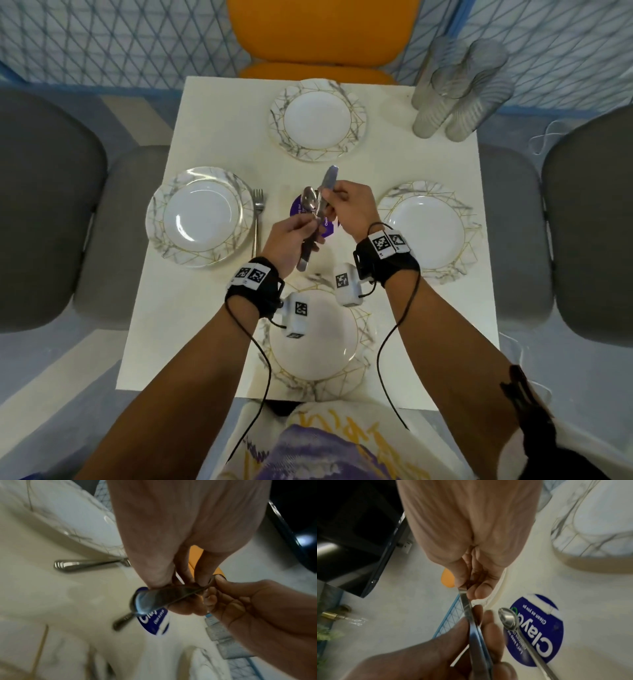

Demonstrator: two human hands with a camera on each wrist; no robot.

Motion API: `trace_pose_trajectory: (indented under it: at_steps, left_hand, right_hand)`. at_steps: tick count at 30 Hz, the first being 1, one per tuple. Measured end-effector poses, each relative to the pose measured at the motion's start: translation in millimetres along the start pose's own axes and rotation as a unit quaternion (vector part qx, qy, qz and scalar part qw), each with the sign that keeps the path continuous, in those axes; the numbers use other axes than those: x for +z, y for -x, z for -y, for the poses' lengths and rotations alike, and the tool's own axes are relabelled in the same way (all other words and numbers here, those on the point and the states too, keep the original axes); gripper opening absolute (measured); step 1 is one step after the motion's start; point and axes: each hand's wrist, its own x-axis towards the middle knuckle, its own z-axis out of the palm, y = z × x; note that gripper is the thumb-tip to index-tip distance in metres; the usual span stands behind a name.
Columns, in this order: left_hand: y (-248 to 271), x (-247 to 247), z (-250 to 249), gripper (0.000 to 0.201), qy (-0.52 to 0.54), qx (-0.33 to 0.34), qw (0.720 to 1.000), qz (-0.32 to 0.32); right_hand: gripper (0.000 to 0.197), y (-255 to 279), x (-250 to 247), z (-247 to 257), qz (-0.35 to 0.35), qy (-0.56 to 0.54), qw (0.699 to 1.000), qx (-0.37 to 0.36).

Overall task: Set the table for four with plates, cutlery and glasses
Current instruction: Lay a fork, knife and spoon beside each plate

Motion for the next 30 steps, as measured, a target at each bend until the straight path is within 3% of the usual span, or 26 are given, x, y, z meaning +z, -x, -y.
trace_pose_trajectory:
  at_steps: [5, 13, 17, 19, 24, 27, 30]
  left_hand:
    - [16.7, 10.1, 3.1, 0.017, 0.052, -0.029, 0.998, 0.036]
    - [38.3, 13.5, 13.4, 0.024, 0.088, -0.067, 0.992, 0.062]
    - [43.6, 10.7, 19.8, 0.021, 0.034, -0.054, 0.997, 0.051]
    - [43.1, 7.9, 22.2, 0.020, 0.022, -0.038, 0.998, 0.035]
    - [40.6, 4.3, 29.6, 0.017, 0.021, -0.047, 0.999, 0.015]
    - [40.2, 7.0, 32.1, 0.017, 0.026, -0.059, 0.998, 0.017]
    - [40.9, 11.7, 33.0, 0.015, 0.032, -0.068, 0.997, 0.022]
  right_hand:
    - [0.016, 30.9, -9.6, -5.9, -0.047, 0.020, 0.999, -0.007]
    - [0.003, 88.1, -15.3, -24.1, -0.132, -0.068, 0.989, 0.018]
    - [0.016, 110.8, -32.7, -42.8, -0.162, -0.119, 0.980, 0.013]
    - [0.012, 123.1, -44.8, -57.5, -0.161, -0.124, 0.979, 0.013]
    - [0.009, 160.0, -69.7, -109.4, -0.141, -0.025, 0.986, 0.089]
    - [0.009, 177.0, -71.9, -138.8, -0.116, 0.070, 0.977, 0.162]
    - [0.012, 184.4, -67.9, -159.0, -0.093, 0.144, 0.968, 0.183]
